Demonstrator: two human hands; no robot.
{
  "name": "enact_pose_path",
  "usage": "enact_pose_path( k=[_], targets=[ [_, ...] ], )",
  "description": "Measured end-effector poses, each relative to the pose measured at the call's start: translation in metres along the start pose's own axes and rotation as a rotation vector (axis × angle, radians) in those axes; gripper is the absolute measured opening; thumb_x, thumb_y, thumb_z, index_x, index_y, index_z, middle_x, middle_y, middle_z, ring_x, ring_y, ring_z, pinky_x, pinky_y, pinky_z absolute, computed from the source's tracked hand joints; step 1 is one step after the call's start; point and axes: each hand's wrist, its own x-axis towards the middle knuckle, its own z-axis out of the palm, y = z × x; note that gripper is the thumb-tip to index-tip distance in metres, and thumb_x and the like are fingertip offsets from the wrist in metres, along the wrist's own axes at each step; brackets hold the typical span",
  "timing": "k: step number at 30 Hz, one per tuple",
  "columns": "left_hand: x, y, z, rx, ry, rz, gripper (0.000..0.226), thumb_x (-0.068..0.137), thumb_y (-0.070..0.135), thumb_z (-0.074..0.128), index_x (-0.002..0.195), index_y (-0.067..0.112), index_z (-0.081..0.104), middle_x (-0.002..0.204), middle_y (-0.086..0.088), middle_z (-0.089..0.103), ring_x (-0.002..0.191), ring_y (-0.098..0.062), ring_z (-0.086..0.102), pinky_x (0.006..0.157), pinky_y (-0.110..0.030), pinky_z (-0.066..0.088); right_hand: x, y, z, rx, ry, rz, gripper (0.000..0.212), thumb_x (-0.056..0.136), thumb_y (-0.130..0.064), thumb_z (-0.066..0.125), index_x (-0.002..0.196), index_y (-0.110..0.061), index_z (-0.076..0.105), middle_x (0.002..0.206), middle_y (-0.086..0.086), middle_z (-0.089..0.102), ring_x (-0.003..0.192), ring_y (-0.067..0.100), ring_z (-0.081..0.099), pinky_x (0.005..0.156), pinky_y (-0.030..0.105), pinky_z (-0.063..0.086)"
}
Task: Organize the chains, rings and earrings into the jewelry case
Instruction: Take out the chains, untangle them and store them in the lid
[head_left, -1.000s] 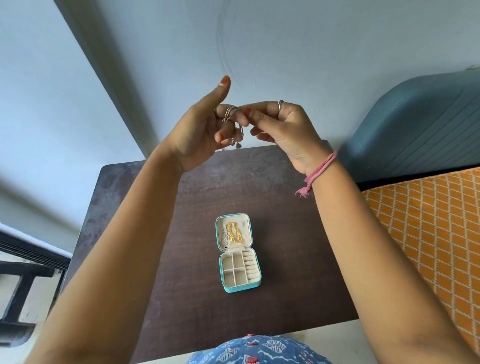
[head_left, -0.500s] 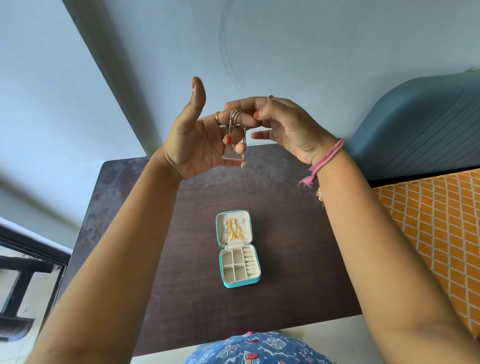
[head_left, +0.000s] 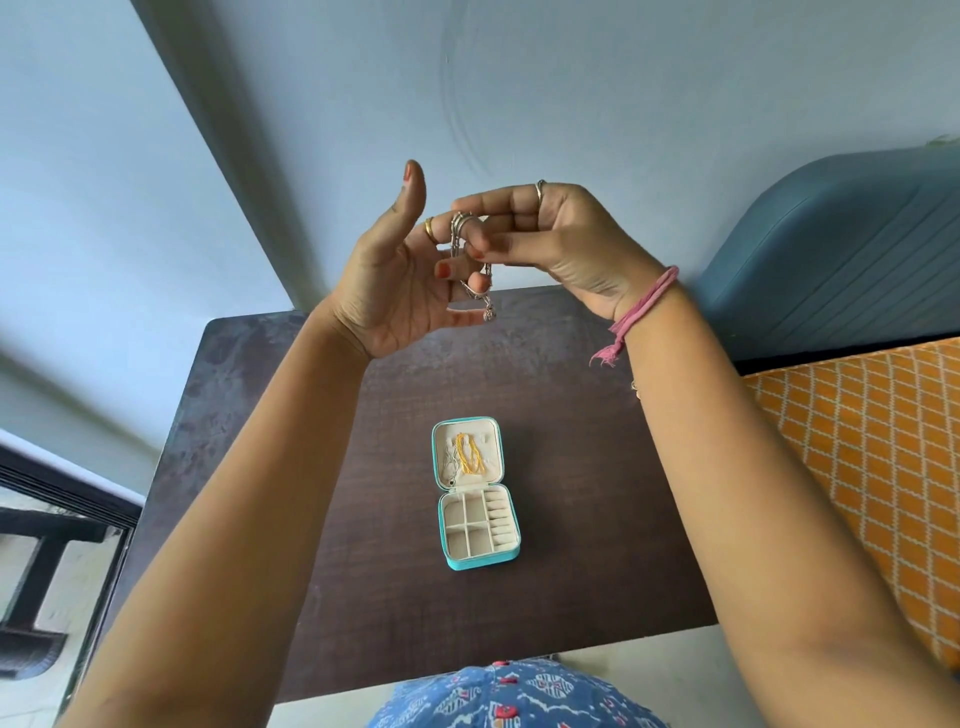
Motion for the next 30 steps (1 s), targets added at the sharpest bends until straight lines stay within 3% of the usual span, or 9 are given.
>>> enact_pose_path(
  k=[3, 5, 7, 11, 14, 18, 23, 27, 30],
  targets=[
    [0.0, -0.002, 0.001, 0.008, 0.043, 0.032, 0.055, 0.088, 0.061, 0.035, 0.08, 0.019, 0.069, 0.061, 0.004, 0.034, 0.069, -0.015, 0.047, 0.099, -0.058, 0.04, 0.002, -0.003, -0.001, -0.151, 0.047, 0.036, 0.028, 0.084, -0.015, 0.072, 0.111, -0.009, 0.069, 0.107, 0.009, 0.072, 0.1, 0.014, 0.067, 0.091, 0.034, 0.052],
    [0.002, -0.004, 0.0, -0.03, 0.119, 0.055, 0.046, 0.094, 0.051, 0.039, 0.076, 0.017, 0.065, 0.059, 0.006, 0.033, 0.067, -0.012, 0.049, 0.097, -0.056, 0.043, 0.002, -0.007, -0.001, -0.232, 0.129, 0.043, 0.02, 0.084, -0.017, 0.072, 0.102, -0.012, 0.074, 0.094, -0.001, 0.074, 0.085, -0.005, 0.063, 0.072, 0.013, 0.047],
    [0.004, -0.008, 0.0, -0.062, 0.202, 0.065, 0.038, 0.095, 0.042, 0.044, 0.074, 0.016, 0.062, 0.06, 0.006, 0.035, 0.069, -0.011, 0.052, 0.097, -0.054, 0.045, 0.003, -0.011, 0.001, -0.265, 0.186, 0.023, 0.013, 0.084, -0.011, 0.07, 0.096, -0.01, 0.075, 0.086, -0.002, 0.073, 0.071, -0.01, 0.059, 0.061, 0.005, 0.04],
    [0.008, -0.02, 0.0, -0.166, 0.255, 0.117, 0.01, 0.086, 0.021, 0.055, 0.089, 0.014, 0.062, 0.066, 0.003, 0.051, 0.072, -0.012, 0.055, 0.098, -0.045, 0.044, 0.007, -0.013, 0.008, -0.174, 0.278, 0.027, 0.011, 0.083, -0.007, 0.063, 0.084, -0.011, 0.073, 0.073, -0.001, 0.07, 0.056, 0.002, 0.049, 0.055, 0.014, 0.038],
    [0.012, -0.032, -0.003, -0.216, 0.239, 0.144, 0.012, 0.089, 0.012, 0.056, 0.094, 0.018, 0.066, 0.08, 0.004, 0.065, 0.083, -0.011, 0.058, 0.094, -0.04, 0.048, 0.009, -0.01, 0.01, -0.113, 0.296, 0.026, 0.01, 0.084, -0.007, 0.063, 0.086, -0.011, 0.072, 0.068, -0.003, 0.068, 0.052, 0.006, 0.043, 0.051, 0.017, 0.037],
    [0.015, -0.046, -0.005, -0.338, 0.288, 0.153, 0.009, 0.091, 0.011, 0.058, 0.092, 0.017, 0.064, 0.086, 0.004, 0.07, 0.093, -0.016, 0.067, 0.087, -0.036, 0.055, 0.007, -0.006, 0.01, -0.191, 0.242, 0.023, 0.01, 0.086, -0.009, 0.066, 0.094, -0.009, 0.072, 0.077, -0.002, 0.071, 0.061, -0.002, 0.058, 0.056, 0.015, 0.043],
    [0.017, -0.059, 0.0, -0.474, 0.314, 0.17, 0.013, 0.092, 0.003, 0.053, 0.097, 0.012, 0.061, 0.081, 0.0, 0.071, 0.081, -0.01, 0.069, 0.077, -0.028, 0.058, 0.007, -0.008, 0.006, -0.321, 0.182, -0.012, 0.013, 0.085, -0.009, 0.069, 0.097, -0.007, 0.072, 0.074, -0.009, 0.069, 0.064, -0.006, 0.061, 0.064, 0.01, 0.045],
    [0.015, -0.064, 0.002, -0.498, 0.324, 0.16, 0.017, 0.091, -0.001, 0.053, 0.092, 0.013, 0.062, 0.077, 0.001, 0.071, 0.077, -0.01, 0.07, 0.069, -0.023, 0.057, 0.008, -0.011, 0.001, -0.481, 0.129, -0.032, 0.013, 0.084, -0.01, 0.069, 0.096, -0.011, 0.073, 0.084, -0.005, 0.071, 0.081, 0.003, 0.067, 0.081, 0.02, 0.054],
    [0.015, -0.067, 0.004, -0.471, 0.331, 0.16, 0.021, 0.09, -0.004, 0.054, 0.092, 0.013, 0.065, 0.08, 0.0, 0.07, 0.079, -0.012, 0.071, 0.07, -0.021, 0.057, 0.009, -0.012, -0.001, -0.52, 0.11, -0.025, 0.013, 0.084, -0.01, 0.069, 0.096, -0.012, 0.073, 0.083, -0.005, 0.071, 0.079, 0.007, 0.068, 0.085, 0.03, 0.055]
  ],
)
